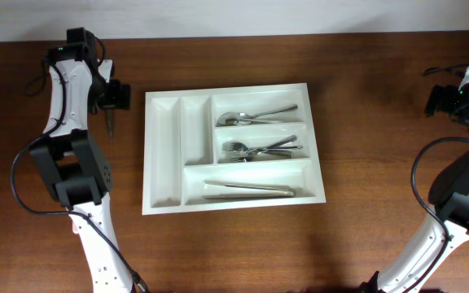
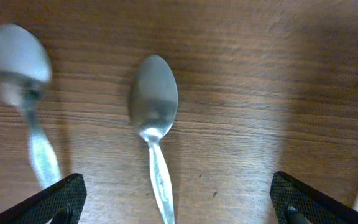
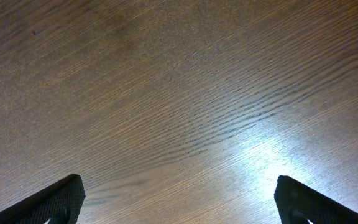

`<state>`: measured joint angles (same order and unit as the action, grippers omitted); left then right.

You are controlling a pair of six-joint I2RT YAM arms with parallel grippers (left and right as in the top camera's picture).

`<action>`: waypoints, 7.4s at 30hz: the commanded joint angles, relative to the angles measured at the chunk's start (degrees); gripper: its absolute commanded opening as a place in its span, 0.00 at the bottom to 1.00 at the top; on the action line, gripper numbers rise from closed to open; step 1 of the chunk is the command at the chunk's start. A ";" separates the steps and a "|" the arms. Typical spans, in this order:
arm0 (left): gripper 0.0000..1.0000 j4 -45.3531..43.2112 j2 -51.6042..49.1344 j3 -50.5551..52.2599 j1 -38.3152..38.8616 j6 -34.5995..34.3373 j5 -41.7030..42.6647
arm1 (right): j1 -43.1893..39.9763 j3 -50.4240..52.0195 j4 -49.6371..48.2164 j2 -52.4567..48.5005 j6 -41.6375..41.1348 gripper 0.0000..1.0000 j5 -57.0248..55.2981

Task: Pack container
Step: 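Lower the left gripper and close it on the right spoon, then carry the spoon right and drop it in the left compartment, then move the left gripper back left over the remaining spoon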

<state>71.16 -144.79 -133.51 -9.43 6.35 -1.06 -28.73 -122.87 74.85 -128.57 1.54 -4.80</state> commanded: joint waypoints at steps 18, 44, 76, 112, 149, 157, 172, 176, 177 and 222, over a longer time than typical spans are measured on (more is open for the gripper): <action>0.97 0.59 -3.39 -0.24 0.00 -6.40 2.38 | 0.22 0.20 -0.15 0.68 -0.55 0.99 0.11; 0.57 0.52 -3.41 -0.24 -0.28 -3.48 -1.75 | 0.22 0.20 -0.15 0.68 -0.55 0.99 0.11; 0.11 0.44 -3.39 -0.24 -0.55 -2.84 -1.79 | 0.22 0.20 -0.15 0.68 -0.55 0.99 0.11; 0.02 25.55 -2.51 -31.34 10.08 -5.31 12.26 | 0.22 0.20 -0.15 0.68 -0.55 0.99 0.11; 0.03 25.55 -2.51 -19.17 24.72 -20.48 4.37 | 0.22 0.20 -0.15 0.68 -0.55 0.99 0.11; 0.03 25.57 -2.14 -19.15 20.94 -20.17 4.87 | 0.22 0.20 -0.15 0.68 -0.55 0.99 0.11; 0.06 25.57 -0.44 -14.67 17.18 -14.80 5.18 | 0.22 0.20 -0.15 0.68 -0.55 0.99 0.11; 0.06 25.57 -0.35 -9.40 17.64 -14.80 4.66 | 0.22 0.20 -0.15 0.68 -0.55 0.99 0.11; 0.06 25.57 -0.35 -8.41 17.64 -14.80 4.00 | 0.22 0.20 -0.15 0.68 -0.55 0.99 0.11; 0.99 9.49 1.09 -15.56 -7.89 4.98 -2.51 | 0.22 0.20 -0.15 0.68 -0.55 0.98 0.11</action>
<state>82.39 -145.49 -148.09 -17.50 6.94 -7.44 -28.73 -122.87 74.85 -128.57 1.52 -4.80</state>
